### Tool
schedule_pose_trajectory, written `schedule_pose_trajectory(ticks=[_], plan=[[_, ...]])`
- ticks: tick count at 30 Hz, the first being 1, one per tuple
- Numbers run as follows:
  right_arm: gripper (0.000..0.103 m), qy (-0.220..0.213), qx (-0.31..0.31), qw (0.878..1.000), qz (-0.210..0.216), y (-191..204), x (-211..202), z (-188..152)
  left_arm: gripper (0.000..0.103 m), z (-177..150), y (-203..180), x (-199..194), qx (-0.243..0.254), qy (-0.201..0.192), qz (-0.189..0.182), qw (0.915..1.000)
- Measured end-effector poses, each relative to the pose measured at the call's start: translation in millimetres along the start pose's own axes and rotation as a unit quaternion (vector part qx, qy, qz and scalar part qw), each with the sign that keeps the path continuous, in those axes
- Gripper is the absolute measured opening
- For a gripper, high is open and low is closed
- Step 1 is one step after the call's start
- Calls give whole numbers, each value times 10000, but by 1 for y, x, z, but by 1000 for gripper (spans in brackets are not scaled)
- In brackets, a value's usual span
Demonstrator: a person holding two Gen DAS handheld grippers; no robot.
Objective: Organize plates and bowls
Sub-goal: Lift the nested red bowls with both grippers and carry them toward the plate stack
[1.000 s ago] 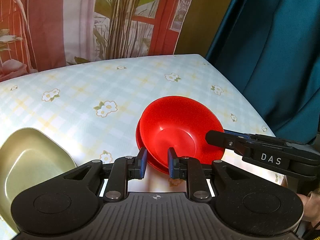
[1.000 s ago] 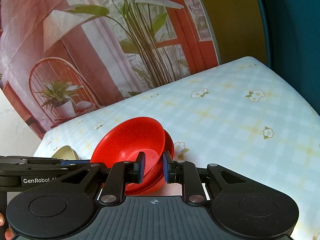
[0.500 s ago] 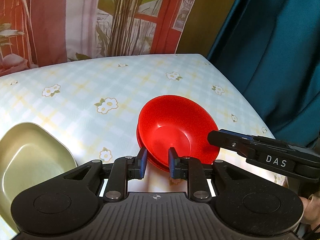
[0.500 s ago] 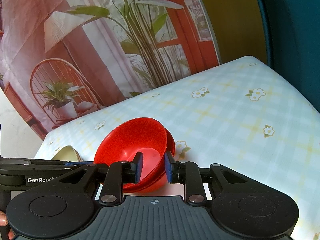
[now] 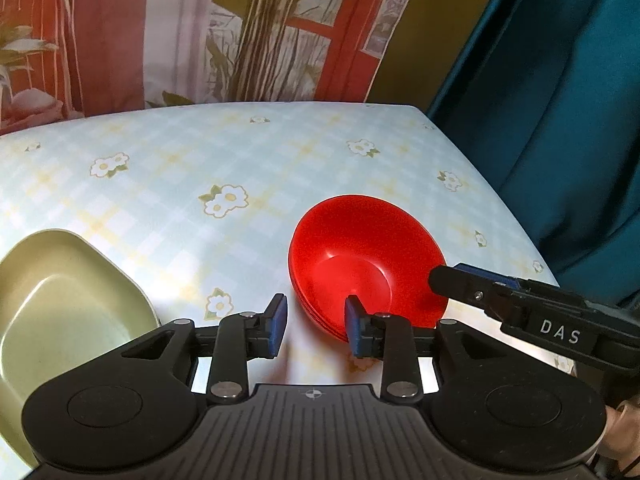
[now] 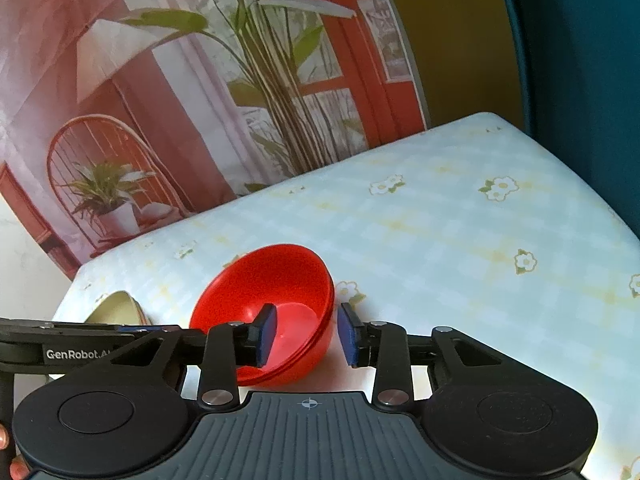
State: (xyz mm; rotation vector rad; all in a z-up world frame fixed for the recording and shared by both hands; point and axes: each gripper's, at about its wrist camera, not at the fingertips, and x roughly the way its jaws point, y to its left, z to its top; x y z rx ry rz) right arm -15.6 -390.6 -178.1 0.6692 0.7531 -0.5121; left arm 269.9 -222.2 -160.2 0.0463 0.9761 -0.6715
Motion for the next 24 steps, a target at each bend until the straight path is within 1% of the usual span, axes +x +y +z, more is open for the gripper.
schedule_pose_trajectory(ticks=[7, 24], plan=[[32, 66, 35, 10000, 35, -3, 10, -2, 33, 1, 0, 8, 25, 65, -91, 9999], [32, 186, 178, 9996, 89, -10, 32, -5, 33, 5, -1, 32, 3, 222, -126, 9997]])
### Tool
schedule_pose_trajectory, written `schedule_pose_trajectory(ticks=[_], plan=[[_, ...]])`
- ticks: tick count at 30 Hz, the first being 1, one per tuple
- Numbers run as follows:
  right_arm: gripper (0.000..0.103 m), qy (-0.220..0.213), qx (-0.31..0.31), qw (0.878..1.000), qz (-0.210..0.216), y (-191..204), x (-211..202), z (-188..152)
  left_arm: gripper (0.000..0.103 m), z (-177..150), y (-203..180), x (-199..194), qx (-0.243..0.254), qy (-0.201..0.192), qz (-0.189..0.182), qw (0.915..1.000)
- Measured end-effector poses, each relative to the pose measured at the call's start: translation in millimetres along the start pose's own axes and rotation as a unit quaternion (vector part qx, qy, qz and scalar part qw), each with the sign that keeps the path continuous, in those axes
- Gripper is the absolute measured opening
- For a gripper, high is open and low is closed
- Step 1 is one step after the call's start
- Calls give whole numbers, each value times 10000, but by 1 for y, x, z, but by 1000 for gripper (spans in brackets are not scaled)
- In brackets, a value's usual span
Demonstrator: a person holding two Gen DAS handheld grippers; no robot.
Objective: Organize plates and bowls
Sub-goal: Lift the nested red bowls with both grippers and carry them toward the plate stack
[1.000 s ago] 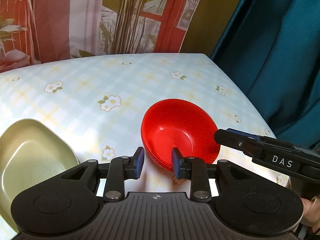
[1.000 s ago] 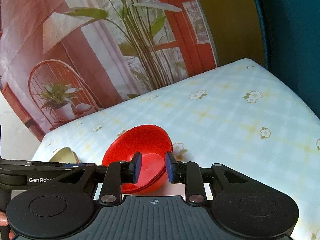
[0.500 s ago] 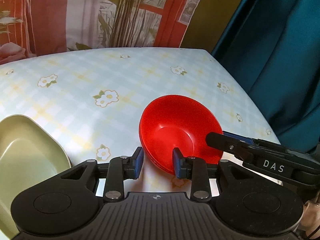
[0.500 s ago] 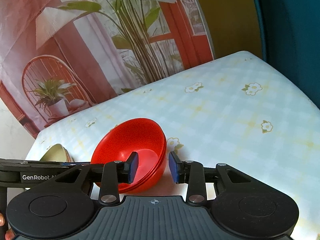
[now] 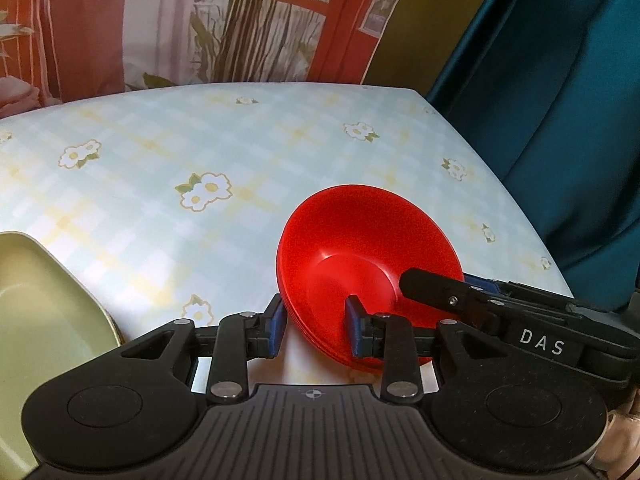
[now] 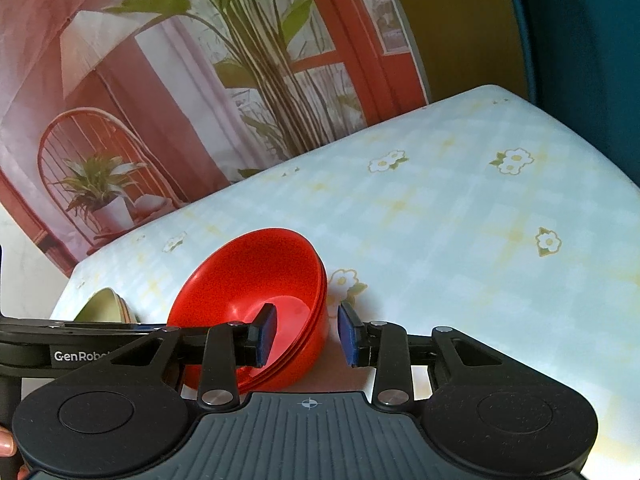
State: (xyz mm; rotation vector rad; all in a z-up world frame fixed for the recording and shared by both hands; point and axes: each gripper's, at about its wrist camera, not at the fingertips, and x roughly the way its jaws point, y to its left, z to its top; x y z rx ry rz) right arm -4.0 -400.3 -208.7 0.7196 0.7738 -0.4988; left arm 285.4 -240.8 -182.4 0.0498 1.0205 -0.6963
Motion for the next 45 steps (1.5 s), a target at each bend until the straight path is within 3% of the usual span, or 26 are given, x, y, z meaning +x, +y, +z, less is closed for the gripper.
schedule_pose_trajectory(ticks=[13, 20, 29, 45], plan=[[32, 100, -17, 9999, 38, 4, 9, -1, 32, -3, 5, 4, -46, -21, -104, 9999], [30, 110, -53, 9999, 7, 6, 9, -2, 23, -5, 5, 2, -37, -44, -24, 10000], [22, 113, -90, 9999, -26, 5, 9, -3, 22, -4, 5, -2, -28, -34, 56, 10000], [19, 62, -200, 9998, -12, 14, -2, 1, 22, -3, 4, -17, -30, -154, 78, 9998]])
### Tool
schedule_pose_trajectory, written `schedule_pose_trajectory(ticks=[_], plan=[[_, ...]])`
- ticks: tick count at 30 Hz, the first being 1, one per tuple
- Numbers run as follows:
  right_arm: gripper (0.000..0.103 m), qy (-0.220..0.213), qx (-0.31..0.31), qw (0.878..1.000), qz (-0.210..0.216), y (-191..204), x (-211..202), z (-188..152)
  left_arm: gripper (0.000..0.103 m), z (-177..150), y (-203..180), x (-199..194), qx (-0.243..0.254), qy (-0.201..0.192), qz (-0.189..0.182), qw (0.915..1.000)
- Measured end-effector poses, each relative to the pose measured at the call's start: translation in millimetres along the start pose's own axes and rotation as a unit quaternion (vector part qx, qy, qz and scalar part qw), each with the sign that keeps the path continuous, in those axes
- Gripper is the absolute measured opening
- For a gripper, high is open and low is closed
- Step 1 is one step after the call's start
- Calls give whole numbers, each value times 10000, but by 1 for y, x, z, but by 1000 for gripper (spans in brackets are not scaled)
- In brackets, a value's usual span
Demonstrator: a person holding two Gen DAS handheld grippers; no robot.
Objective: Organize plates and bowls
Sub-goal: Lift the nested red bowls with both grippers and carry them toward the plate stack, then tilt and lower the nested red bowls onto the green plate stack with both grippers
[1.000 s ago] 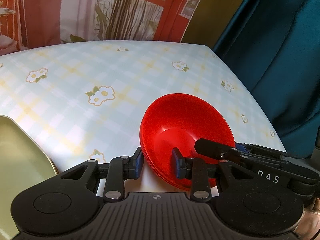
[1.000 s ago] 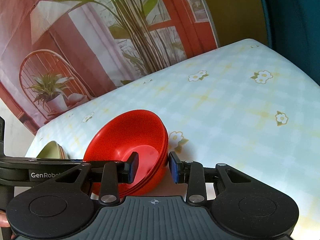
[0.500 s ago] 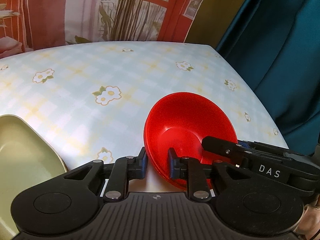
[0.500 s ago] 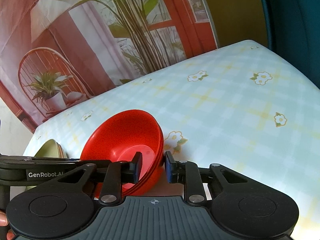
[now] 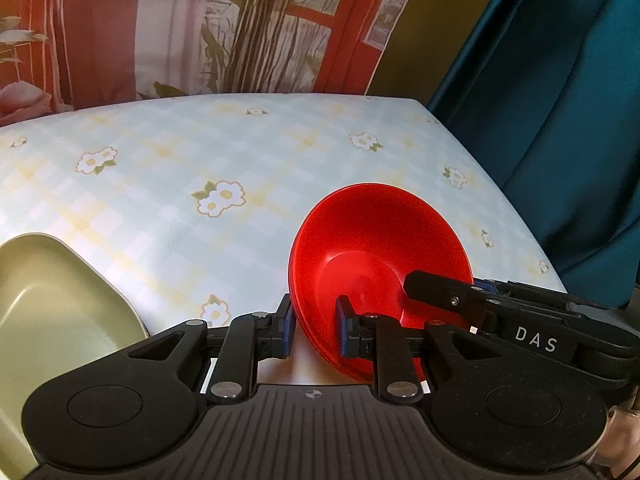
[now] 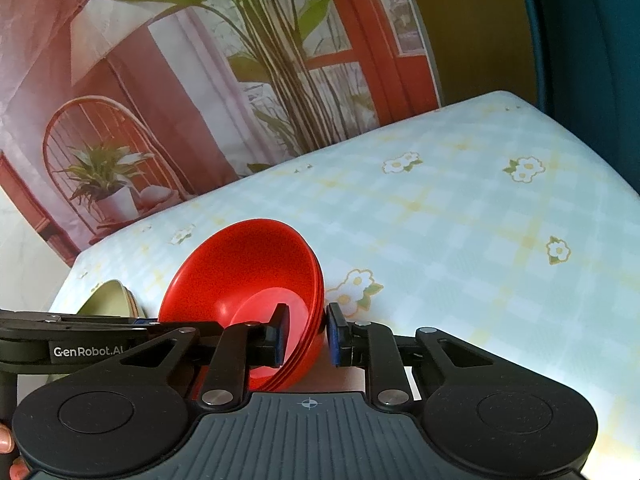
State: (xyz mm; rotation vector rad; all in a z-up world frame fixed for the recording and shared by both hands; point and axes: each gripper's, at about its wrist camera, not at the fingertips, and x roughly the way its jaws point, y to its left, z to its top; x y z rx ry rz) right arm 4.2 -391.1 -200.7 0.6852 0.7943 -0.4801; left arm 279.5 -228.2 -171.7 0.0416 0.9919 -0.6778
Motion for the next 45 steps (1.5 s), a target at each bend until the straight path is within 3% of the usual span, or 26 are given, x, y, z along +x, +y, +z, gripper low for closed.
schedule_pose_trajectory(ticks=[25, 45], plan=[[19, -166, -392, 9990, 113, 51, -22, 8, 22, -15, 7, -63, 30, -535, 131, 9985], [17, -33, -750, 9961, 465, 117, -16, 10, 22, -27, 51, -114, -518, -1007, 199, 9934]])
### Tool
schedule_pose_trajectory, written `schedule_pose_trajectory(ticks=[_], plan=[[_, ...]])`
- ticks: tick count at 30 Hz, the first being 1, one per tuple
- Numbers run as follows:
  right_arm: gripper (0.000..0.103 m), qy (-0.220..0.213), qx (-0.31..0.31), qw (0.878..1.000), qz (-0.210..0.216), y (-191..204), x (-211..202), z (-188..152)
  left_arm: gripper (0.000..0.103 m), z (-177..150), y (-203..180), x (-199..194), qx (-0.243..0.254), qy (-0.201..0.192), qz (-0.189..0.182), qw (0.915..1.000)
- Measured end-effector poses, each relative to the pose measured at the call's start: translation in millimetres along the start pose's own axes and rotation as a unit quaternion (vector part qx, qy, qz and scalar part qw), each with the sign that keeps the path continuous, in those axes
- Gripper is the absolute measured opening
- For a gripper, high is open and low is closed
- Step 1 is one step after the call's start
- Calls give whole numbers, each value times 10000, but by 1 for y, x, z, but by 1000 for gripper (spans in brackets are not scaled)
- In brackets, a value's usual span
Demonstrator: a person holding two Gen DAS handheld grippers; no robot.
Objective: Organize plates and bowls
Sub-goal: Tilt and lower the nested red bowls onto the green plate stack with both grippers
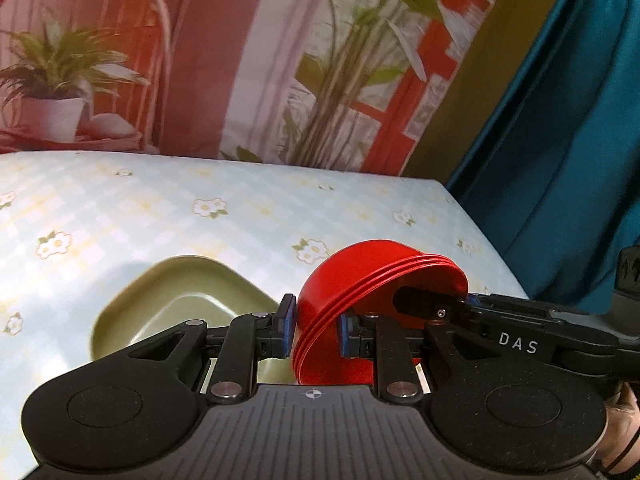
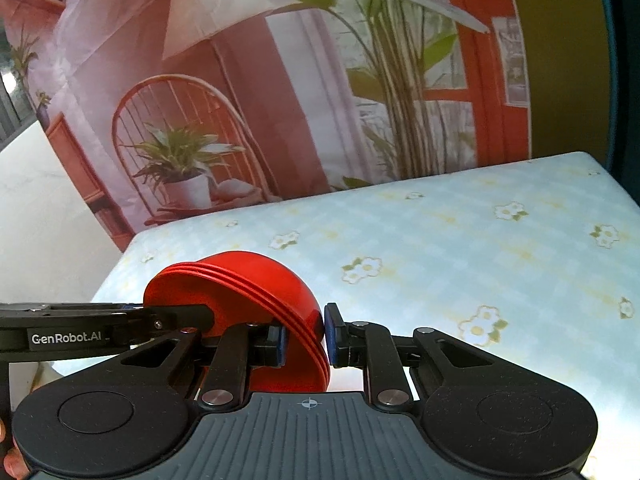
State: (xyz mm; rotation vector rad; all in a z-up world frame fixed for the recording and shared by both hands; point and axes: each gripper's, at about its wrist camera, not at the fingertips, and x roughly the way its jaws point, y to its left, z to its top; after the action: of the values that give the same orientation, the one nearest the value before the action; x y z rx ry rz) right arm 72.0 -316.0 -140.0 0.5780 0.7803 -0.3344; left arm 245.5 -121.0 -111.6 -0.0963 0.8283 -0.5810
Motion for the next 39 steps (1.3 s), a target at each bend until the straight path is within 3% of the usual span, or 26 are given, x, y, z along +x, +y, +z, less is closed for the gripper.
schedule_pose_trajectory(ticks=[7, 14, 24, 39], plan=[[17, 151, 94, 9990, 403, 25, 25, 11, 22, 3, 33, -20, -295, -160, 283, 9990], [17, 612, 302, 9953, 693, 45, 62, 12, 22, 3, 62, -20, -650, -36, 505, 9966], [17, 1005, 398, 9917, 695, 51, 87, 1, 22, -5, 78, -9, -827, 118, 546, 9950], [7, 1086, 248, 9924, 527, 51, 110, 3, 22, -2, 88, 5, -887, 116, 639, 9939]])
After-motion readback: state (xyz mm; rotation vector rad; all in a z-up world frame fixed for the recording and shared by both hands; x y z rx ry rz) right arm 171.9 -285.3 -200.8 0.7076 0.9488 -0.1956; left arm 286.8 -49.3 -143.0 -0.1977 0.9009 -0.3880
